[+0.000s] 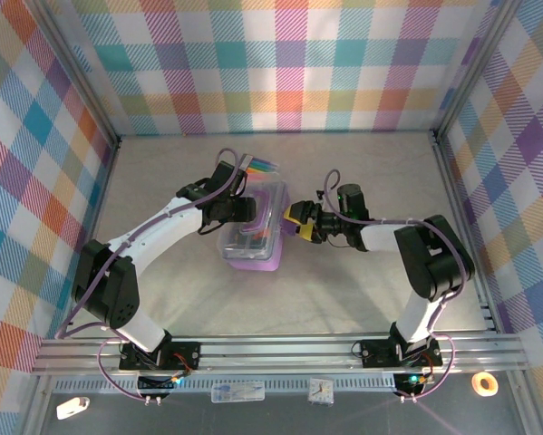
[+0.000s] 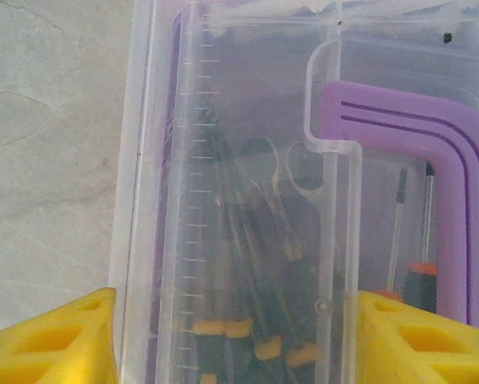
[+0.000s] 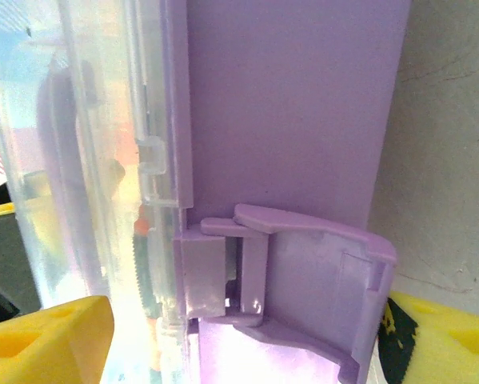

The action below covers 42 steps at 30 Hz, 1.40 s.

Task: Pack the tool kit

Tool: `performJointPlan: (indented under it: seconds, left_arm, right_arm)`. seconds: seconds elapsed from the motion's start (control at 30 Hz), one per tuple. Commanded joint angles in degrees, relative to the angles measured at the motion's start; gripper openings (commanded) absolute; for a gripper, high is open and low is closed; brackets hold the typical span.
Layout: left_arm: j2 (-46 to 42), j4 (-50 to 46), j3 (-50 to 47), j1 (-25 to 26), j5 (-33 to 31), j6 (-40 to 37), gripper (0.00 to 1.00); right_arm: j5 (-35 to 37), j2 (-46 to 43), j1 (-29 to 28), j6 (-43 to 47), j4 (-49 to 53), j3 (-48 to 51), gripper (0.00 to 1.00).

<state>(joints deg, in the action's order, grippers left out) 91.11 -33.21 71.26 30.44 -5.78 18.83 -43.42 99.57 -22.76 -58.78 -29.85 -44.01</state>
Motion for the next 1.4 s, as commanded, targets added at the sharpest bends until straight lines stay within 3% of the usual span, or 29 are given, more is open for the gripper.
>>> performJointPlan:
  seconds: [0.0, 0.23, 0.57, 1.37]
  left_arm:
    - [5.1, -10.1, -3.2, -0.6, 1.2, 1.4, 0.55]
    - [4.8, -10.8, -2.5, 0.2, 0.6, 1.4, 0.55]
    - [7.5, -11.8, -0.3, 2.6, -1.7, 1.9, 0.55]
    - [11.8, -11.5, 1.9, 5.4, -1.7, 2.8, 0.55]
  right_arm:
    - [-3.8, -4.4, -1.1, 2.7, 0.2, -1.4, 0.82]
    - [0.7, -7.2, -1.1, 8.3, 11.0, -3.3, 0.80]
    - [3.9, -7.3, -1.8, 9.5, 15.2, -5.3, 0.76]
    - [6.3, -5.6, -3.6, 6.5, 14.5, -5.7, 0.61]
